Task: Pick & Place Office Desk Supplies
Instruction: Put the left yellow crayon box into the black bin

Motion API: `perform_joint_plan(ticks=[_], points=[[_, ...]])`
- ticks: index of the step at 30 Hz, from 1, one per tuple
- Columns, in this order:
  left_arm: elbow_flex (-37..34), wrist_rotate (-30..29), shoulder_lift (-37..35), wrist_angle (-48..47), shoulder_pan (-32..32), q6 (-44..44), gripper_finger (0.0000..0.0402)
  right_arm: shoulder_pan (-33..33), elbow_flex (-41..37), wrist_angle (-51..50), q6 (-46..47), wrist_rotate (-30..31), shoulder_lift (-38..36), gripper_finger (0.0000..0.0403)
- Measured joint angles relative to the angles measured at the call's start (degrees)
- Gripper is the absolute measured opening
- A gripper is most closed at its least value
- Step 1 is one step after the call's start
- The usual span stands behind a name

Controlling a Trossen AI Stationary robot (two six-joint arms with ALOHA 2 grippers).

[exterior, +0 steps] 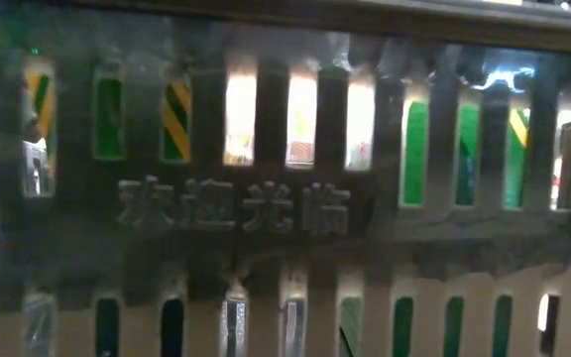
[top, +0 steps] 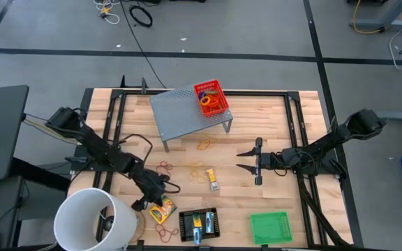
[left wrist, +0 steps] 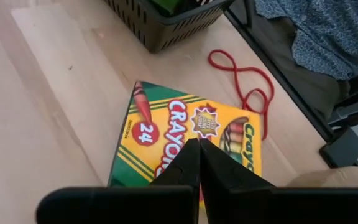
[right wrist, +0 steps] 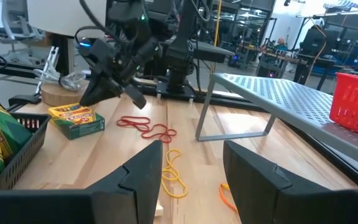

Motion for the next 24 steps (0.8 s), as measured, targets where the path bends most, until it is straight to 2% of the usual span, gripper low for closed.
perform_joint_plan(ticks=[6,10,24], points=[[0.1,-0.1,3.1,2.1,0.0,-0.9,0.0002,0.0,0.0,0.0,0.0,0.0,0.0,0.0176],[0.2,-2.8,4.5,2.9,0.0,-1.5,0.0001,0.0,0.0,0.0,0.0,0.0,0.0,0.0176],[0.3,-21.6,4.7,2.9,4.7,-3.4,0.0001,0.0,0.0,0.0,0.0,-0.1,0.0,0.0176]])
